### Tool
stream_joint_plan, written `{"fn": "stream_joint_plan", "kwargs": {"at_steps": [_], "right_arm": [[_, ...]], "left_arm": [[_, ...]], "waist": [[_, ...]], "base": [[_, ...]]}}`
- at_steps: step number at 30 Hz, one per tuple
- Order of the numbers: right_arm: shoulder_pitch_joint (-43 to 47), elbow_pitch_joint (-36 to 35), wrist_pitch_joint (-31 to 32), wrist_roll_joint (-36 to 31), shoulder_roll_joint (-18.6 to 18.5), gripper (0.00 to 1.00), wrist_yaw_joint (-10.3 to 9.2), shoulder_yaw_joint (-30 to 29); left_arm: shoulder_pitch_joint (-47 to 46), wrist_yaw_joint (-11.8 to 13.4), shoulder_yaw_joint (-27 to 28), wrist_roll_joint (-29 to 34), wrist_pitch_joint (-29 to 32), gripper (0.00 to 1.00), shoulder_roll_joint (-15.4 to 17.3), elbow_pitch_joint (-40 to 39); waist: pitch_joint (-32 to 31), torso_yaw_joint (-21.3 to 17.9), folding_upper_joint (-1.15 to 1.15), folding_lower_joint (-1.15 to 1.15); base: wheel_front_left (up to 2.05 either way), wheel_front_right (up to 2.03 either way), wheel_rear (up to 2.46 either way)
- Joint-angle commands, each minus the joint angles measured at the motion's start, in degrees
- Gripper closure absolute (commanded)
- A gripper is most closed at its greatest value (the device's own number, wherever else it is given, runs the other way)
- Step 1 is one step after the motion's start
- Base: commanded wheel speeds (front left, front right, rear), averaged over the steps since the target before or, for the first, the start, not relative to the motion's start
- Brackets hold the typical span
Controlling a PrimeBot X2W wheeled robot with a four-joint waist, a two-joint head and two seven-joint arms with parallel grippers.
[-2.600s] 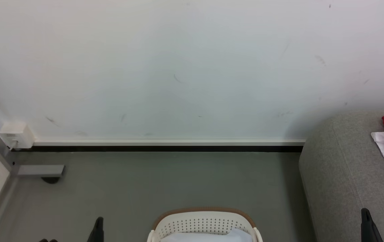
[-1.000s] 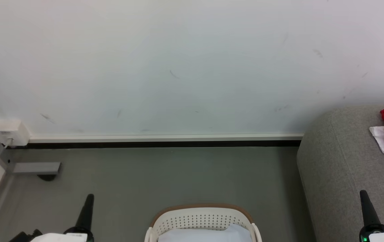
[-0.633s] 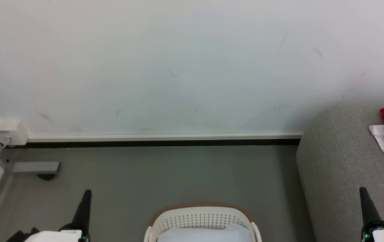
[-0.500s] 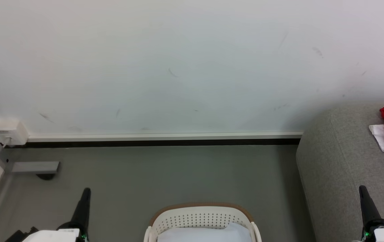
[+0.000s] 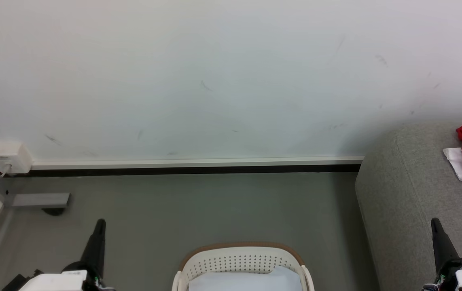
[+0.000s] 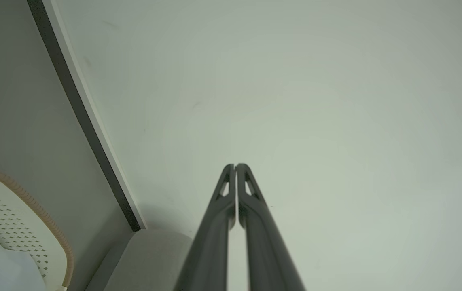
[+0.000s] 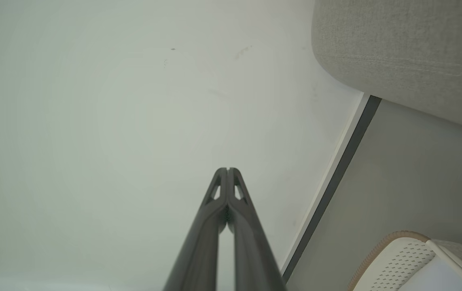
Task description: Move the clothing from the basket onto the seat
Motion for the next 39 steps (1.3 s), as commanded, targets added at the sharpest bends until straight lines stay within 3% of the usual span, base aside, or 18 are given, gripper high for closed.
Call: {"fn": "stream_joint_plan", "kwargs": {"at_steps": [1, 10, 39], "right_arm": [[-0.88, -0.33, 0.45, 1.39, -0.47, 1.0, -0.11, -0.23], [-1.38, -0.3, 1.21, 4.53, -0.48, 1.0, -0.12, -0.26], [-1.35, -0.29, 1.22, 4.32, -0.46, 1.0, -0.12, -0.24]], "left_arm": [[-0.67, -0.29, 0.43, -1.65, 0.41, 1.0, 0.15, -0.3], [-1.03, -0.75, 0.98, -4.49, 1.2, 1.0, 0.1, -0.42], [-1.0, -0.65, 0.93, -4.43, 1.23, 1.0, 0.09, -0.42]], "waist": [[0.04, -0.02, 0.0, 0.0], [0.26, -0.15, 0.0, 0.0], [0.27, -0.15, 0.0, 0.0]], "base": [[0.0, 0.0, 0.0], [0.0, 0.0, 0.0], [0.0, 0.0, 0.0]]}}
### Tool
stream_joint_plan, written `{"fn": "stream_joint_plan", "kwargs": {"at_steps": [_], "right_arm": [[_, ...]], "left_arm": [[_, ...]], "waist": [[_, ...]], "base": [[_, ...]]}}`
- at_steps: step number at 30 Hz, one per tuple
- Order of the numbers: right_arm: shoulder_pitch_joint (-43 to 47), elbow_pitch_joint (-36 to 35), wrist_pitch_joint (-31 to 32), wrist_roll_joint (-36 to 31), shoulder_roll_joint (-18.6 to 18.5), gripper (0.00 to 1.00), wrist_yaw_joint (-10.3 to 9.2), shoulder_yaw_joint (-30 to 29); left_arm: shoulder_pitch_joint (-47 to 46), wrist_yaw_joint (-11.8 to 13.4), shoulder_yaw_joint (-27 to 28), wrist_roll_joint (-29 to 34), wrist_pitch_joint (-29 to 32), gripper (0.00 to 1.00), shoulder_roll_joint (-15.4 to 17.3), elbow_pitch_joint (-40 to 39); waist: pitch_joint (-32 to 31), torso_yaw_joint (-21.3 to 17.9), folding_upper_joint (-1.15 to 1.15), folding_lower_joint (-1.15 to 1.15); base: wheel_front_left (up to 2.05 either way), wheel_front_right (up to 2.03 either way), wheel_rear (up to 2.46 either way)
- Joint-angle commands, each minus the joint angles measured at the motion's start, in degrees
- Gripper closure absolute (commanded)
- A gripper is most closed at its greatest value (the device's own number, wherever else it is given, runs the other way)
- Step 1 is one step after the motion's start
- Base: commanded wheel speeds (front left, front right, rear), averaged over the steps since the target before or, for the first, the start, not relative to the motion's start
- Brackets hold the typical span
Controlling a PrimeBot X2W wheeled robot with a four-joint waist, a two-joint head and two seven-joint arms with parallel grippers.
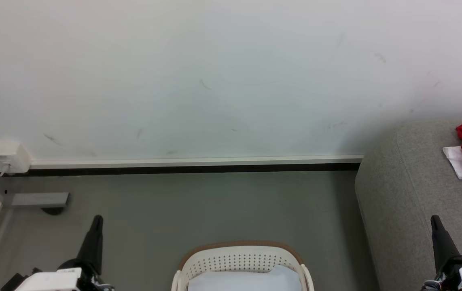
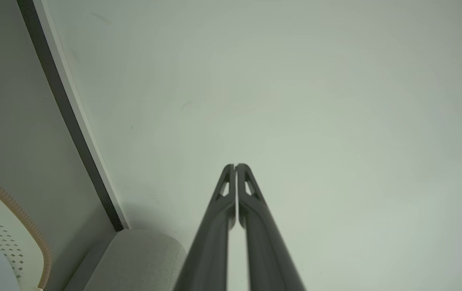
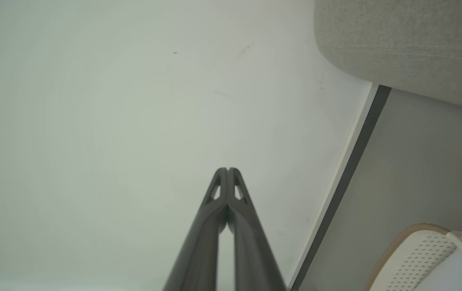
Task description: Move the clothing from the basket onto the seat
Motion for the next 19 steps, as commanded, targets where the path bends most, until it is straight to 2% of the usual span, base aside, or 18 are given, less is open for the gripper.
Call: {"fn": "stream_joint_plan", "kwargs": {"at_steps": [1, 19], "right_arm": [[-0.74, -0.26, 0.17, 0.09, -0.38, 1.0, -0.12, -0.18], [-0.73, -0.26, 0.16, 0.09, -0.39, 1.0, -0.12, -0.18]], "left_arm": [[-0.43, -0.14, 0.17, -0.75, 0.25, 1.0, 0.12, -0.15], [-0.42, -0.14, 0.17, -0.76, 0.24, 1.0, 0.12, -0.15]], "waist": [[0.0, 0.0, 0.0, 0.0], [0.0, 0.0, 0.0, 0.0]], "base": [[0.0, 0.0, 0.0], [0.0, 0.0, 0.0]]}}
